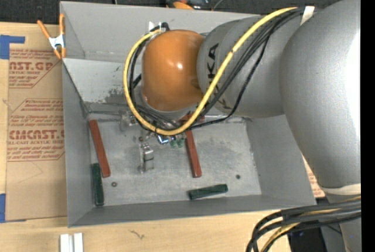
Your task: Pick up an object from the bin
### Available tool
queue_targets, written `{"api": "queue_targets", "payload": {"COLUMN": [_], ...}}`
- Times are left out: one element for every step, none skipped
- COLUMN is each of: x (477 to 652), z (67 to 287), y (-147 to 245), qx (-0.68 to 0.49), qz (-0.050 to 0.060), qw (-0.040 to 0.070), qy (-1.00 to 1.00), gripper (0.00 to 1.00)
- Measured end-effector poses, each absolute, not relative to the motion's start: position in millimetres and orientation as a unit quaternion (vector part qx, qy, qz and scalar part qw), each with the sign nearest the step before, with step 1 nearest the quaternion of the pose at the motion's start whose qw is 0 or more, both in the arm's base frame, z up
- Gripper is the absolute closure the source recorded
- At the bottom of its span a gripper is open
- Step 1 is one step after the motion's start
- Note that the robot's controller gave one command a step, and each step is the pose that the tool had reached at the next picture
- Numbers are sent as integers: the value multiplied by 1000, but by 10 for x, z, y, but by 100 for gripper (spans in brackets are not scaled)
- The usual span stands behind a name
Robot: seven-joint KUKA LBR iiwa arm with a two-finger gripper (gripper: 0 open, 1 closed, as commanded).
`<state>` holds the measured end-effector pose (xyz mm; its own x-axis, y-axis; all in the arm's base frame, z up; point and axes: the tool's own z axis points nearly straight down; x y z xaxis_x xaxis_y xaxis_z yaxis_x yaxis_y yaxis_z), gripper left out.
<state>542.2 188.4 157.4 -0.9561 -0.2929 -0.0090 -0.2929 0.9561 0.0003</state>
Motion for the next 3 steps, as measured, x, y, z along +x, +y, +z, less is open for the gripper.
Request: {"api": "queue_targets", "payload": {"x": [5035,5068,5148], "z": [665,710,704], "y": [2345,2331,2457], "qx": [-94,-93,-87], "qz": [1,1,0], "qw": [-2,1,0], "qy": [996,996,996], "gripper": [0,100,100]}}
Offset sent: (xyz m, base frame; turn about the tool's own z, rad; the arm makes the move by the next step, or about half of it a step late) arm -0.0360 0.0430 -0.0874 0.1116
